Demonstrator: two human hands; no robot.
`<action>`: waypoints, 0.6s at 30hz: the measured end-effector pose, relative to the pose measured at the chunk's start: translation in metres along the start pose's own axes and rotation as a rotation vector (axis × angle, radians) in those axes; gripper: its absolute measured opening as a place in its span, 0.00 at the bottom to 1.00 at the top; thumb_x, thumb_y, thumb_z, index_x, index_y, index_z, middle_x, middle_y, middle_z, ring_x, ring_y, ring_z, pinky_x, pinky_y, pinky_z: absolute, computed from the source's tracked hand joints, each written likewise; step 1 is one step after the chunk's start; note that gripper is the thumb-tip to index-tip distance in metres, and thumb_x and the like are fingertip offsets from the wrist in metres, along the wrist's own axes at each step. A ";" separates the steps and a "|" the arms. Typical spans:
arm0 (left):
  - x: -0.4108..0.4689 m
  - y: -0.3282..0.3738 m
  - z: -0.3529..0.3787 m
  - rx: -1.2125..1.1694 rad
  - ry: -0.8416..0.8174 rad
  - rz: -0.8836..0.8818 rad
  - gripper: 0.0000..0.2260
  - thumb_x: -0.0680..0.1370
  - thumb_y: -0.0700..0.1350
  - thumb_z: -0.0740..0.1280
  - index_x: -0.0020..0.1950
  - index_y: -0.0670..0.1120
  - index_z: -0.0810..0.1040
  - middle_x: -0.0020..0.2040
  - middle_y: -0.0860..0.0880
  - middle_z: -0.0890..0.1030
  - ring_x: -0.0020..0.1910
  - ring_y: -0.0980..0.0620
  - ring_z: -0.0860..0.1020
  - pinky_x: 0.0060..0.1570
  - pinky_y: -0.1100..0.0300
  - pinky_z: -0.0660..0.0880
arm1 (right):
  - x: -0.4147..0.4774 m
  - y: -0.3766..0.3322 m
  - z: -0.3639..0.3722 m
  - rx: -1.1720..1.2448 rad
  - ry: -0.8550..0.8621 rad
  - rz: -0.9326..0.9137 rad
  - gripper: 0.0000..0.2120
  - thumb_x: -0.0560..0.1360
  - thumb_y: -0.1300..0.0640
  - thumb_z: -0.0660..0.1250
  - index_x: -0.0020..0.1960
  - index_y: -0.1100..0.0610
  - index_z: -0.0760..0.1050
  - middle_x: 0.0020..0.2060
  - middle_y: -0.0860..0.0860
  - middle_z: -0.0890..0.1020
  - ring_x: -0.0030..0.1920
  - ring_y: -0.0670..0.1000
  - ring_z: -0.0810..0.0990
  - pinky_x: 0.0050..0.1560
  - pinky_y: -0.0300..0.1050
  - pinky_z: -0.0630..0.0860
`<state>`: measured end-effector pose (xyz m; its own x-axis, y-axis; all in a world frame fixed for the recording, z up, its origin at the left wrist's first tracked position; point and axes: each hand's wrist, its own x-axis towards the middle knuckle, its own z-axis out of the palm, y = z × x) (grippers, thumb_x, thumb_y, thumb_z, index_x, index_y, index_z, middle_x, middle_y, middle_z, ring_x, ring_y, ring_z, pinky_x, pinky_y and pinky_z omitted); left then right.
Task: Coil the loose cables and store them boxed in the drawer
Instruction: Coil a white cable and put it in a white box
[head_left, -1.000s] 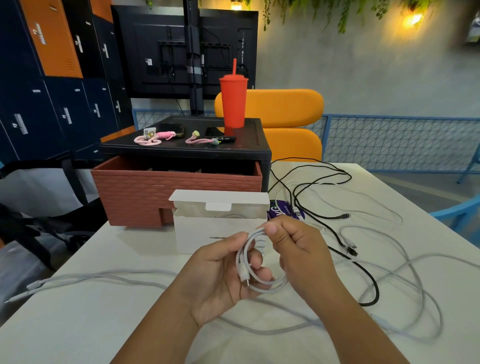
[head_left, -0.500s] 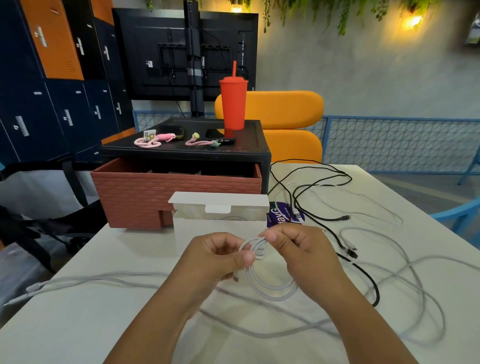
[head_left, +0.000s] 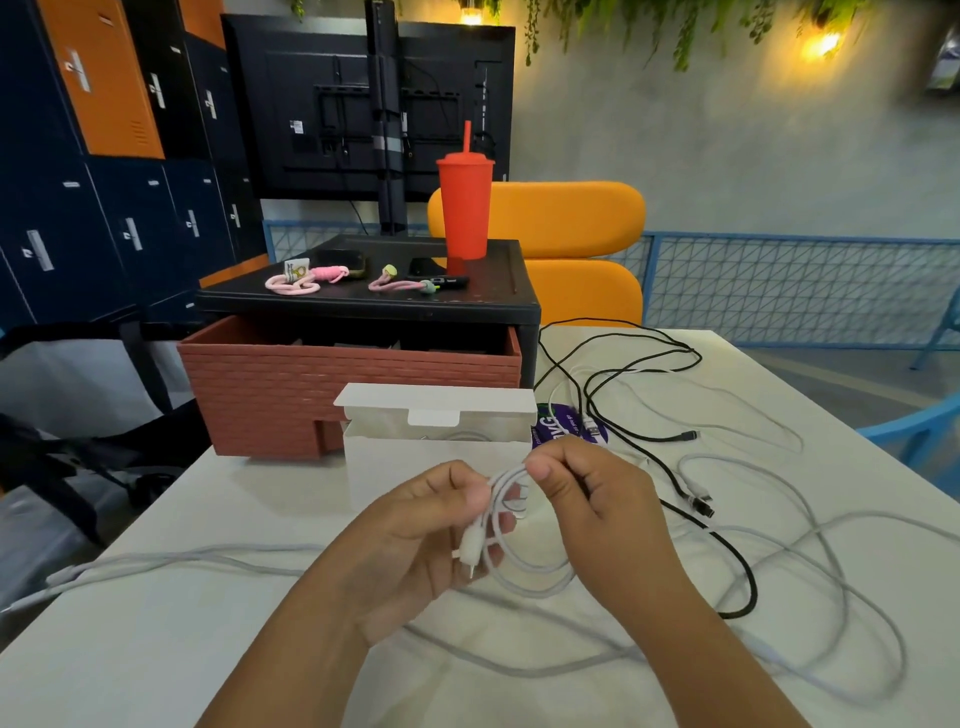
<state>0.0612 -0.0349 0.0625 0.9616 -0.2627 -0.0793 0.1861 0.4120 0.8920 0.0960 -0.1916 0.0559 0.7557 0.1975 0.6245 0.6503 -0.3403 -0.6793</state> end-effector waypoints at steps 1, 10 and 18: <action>0.000 -0.001 0.000 -0.067 -0.051 -0.006 0.07 0.63 0.40 0.75 0.32 0.46 0.78 0.39 0.45 0.82 0.34 0.51 0.78 0.33 0.59 0.77 | -0.001 -0.001 0.000 0.009 0.004 -0.009 0.10 0.74 0.50 0.60 0.35 0.50 0.74 0.31 0.39 0.75 0.32 0.39 0.73 0.33 0.28 0.67; 0.006 -0.012 0.012 0.002 0.102 0.209 0.13 0.58 0.40 0.80 0.29 0.50 0.76 0.30 0.48 0.79 0.27 0.53 0.75 0.28 0.64 0.74 | -0.002 -0.001 0.005 0.025 0.028 0.025 0.12 0.77 0.51 0.62 0.34 0.46 0.70 0.29 0.39 0.75 0.31 0.40 0.73 0.32 0.29 0.66; 0.009 -0.017 0.011 0.663 0.398 0.462 0.11 0.71 0.35 0.71 0.46 0.50 0.75 0.30 0.54 0.75 0.30 0.57 0.71 0.31 0.66 0.70 | 0.003 -0.002 -0.001 0.140 -0.011 0.207 0.09 0.75 0.56 0.66 0.35 0.51 0.76 0.24 0.39 0.75 0.27 0.39 0.71 0.30 0.29 0.65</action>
<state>0.0642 -0.0539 0.0519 0.9332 0.1766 0.3129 -0.2728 -0.2183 0.9370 0.0966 -0.1911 0.0596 0.8741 0.1470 0.4630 0.4856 -0.2439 -0.8395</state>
